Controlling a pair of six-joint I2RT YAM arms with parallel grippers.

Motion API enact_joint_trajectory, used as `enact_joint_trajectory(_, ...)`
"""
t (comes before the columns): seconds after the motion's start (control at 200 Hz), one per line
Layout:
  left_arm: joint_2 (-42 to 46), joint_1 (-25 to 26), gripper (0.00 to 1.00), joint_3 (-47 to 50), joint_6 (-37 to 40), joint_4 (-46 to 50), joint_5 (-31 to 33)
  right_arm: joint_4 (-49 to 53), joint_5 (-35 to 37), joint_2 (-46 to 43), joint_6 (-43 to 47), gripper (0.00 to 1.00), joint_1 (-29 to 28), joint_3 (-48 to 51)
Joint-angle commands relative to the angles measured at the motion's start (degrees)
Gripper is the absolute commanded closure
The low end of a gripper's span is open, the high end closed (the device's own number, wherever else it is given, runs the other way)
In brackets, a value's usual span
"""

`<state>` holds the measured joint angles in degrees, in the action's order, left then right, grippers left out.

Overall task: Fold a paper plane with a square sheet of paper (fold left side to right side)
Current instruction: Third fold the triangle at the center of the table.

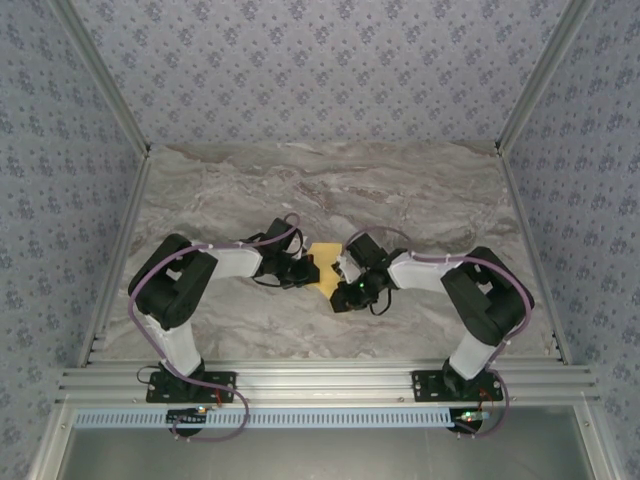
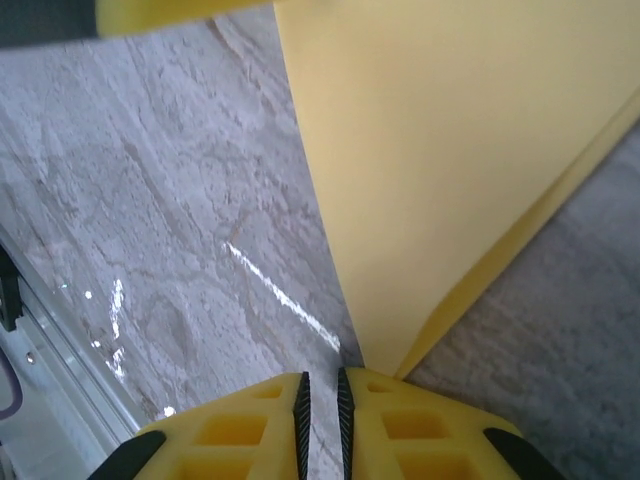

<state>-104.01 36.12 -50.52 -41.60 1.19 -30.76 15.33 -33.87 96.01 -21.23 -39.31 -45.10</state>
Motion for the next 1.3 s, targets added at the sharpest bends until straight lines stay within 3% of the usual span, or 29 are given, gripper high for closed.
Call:
enact_joint_trajectory(0.0, -1.37, 0.14, 0.98, 0.8, 1.14, 4.26, 4.31, 5.28, -1.66, -3.04, -0.67, 0.84, -0.16, 1.85)
enact_joint_trajectory(0.215, -0.76, 0.17, 0.97, 0.74, 1.09, 4.17, 4.13, 2.98, -2.27, -10.07, -1.89, 0.91, 0.58, -0.9)
enact_joint_trajectory(0.57, -0.41, 0.42, 0.97, 0.78, 0.89, 3.43, 3.67, -1.45, 2.47, 3.19, -7.41, 0.96, 1.42, -5.04)
enact_joint_trajectory(0.799, 0.58, 0.38, 0.97, 0.51, 0.93, 3.07, 3.32, -1.55, 5.08, 4.05, -9.7, 0.98, 1.77, -1.74)
enact_joint_trajectory(0.984, 4.39, 0.4, 0.91, 0.25, 2.41, 3.11, 3.02, -0.63, 5.48, 5.05, -9.96, 1.0, 2.32, 0.79)
enact_joint_trajectory(1.294, 10.74, 2.62, 0.96, 3.71, 2.69, -0.6, 0.91, -0.57, 5.67, 5.42, -8.73, 1.0, 2.61, 1.26)
